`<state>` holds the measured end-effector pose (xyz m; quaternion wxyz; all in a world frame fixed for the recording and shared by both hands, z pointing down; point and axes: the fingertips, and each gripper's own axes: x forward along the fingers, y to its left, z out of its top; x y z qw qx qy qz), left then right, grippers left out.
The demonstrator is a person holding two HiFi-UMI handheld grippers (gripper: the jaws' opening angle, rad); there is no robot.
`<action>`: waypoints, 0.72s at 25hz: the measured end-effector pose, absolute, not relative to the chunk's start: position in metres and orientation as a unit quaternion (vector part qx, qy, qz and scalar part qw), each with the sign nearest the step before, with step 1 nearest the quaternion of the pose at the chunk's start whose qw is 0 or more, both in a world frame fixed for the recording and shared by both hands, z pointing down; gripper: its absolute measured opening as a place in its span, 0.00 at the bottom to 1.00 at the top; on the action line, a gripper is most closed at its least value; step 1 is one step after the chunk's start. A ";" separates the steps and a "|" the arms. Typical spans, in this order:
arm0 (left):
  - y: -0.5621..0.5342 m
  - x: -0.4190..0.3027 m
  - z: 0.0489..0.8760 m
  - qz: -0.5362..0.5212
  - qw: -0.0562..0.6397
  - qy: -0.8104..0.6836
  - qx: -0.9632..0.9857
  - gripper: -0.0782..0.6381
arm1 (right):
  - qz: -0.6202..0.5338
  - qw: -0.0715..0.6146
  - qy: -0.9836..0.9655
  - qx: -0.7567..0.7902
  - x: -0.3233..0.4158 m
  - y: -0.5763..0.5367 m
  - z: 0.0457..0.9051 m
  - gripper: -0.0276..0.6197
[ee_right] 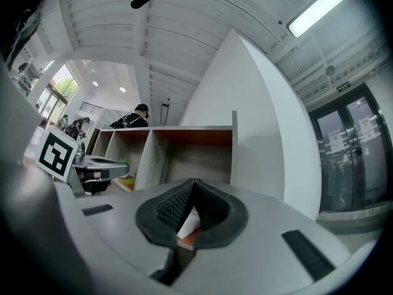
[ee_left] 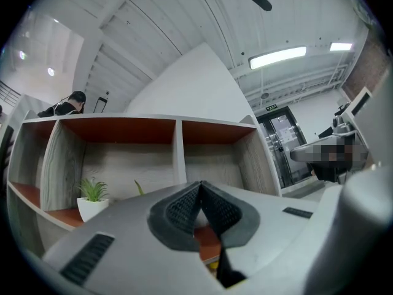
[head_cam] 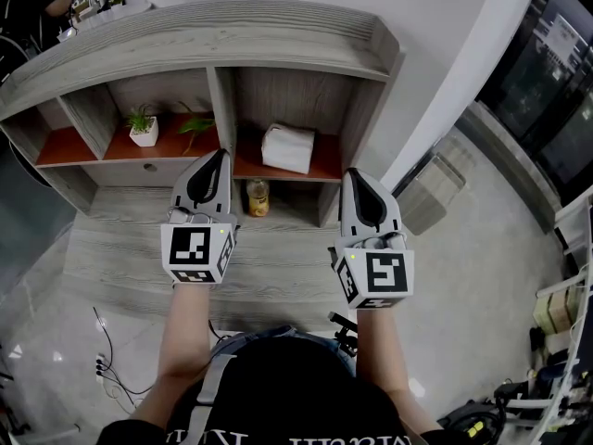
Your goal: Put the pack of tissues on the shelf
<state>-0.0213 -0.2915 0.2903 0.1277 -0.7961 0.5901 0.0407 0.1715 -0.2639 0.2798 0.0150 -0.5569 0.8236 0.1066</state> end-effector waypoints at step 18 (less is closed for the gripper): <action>-0.287 -0.017 0.281 0.040 0.145 0.581 -0.800 0.13 | 0.095 0.009 0.823 -0.560 0.171 -0.266 0.282 0.07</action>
